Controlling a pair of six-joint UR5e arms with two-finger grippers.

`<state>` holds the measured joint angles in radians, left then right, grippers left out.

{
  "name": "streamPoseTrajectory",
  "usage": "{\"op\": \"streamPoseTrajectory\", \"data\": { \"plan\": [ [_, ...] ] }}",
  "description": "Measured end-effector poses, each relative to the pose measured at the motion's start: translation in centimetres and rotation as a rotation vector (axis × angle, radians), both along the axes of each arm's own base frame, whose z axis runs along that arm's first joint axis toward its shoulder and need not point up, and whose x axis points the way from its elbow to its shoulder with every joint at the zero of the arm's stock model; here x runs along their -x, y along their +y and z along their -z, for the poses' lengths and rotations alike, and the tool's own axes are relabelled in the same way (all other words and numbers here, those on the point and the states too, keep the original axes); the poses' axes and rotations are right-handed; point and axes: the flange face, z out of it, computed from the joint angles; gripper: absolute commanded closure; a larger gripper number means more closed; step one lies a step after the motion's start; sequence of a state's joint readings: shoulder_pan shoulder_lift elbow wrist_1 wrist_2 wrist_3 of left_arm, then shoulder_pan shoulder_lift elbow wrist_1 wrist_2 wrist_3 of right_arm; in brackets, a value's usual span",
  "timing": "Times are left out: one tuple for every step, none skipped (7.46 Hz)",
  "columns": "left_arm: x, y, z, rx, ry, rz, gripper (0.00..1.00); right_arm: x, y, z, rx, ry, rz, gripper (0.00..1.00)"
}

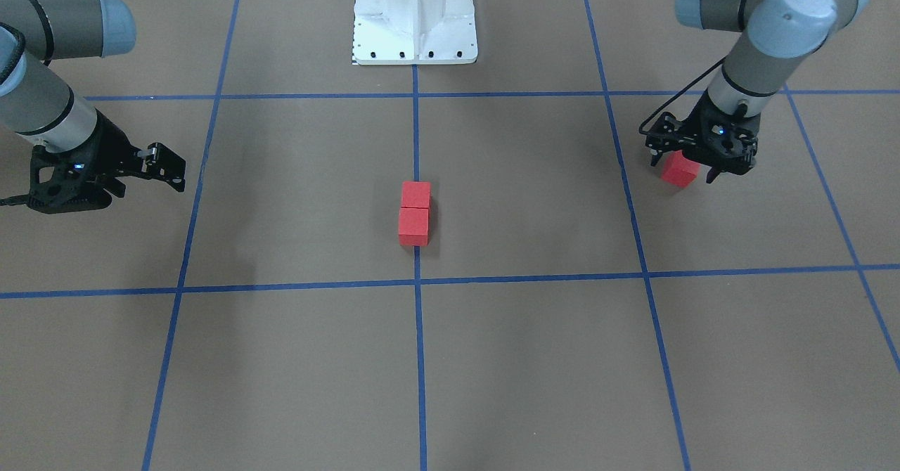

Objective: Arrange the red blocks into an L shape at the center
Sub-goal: 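Open the left gripper and move it toward the last red cube, then lower the left gripper onto the last red cube and close on it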

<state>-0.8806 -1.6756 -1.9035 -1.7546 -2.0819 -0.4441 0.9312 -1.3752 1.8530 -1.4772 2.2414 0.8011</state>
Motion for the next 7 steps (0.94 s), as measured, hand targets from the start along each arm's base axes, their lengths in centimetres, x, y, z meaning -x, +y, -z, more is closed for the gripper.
{"op": "streamPoseTrajectory", "data": {
  "plan": [
    [0.7,-0.5,-1.5,-0.007,-0.01,-0.029,0.01,0.0,0.0,0.1,0.0,-0.001,-0.001,0.0],
    [0.7,-0.9,-2.8,0.002,-0.023,-0.045,0.01,0.1,0.0,0.1,0.0,-0.001,-0.001,0.0],
    [0.5,-1.1,-3.8,0.015,-0.032,-0.053,0.01,0.1,0.0,0.2,0.001,-0.001,-0.002,0.0],
    [0.4,-1.1,-4.4,0.024,-0.038,-0.055,0.01,0.1,0.0,0.2,0.001,-0.002,-0.002,0.0],
    [0.3,-1.2,-5.0,0.041,-0.044,-0.05,0.01,0.1,0.0,0.2,0.001,-0.002,-0.003,0.0],
    [0.0,-1.2,-5.5,0.069,-0.049,-0.033,0.01,0.1,-0.1,0.3,0.001,-0.002,-0.003,0.0],
    [-0.5,-1.1,-5.7,0.09,-0.045,-0.015,0.01,0.2,-0.1,0.3,0.001,-0.002,-0.003,0.0]
  ]
}}
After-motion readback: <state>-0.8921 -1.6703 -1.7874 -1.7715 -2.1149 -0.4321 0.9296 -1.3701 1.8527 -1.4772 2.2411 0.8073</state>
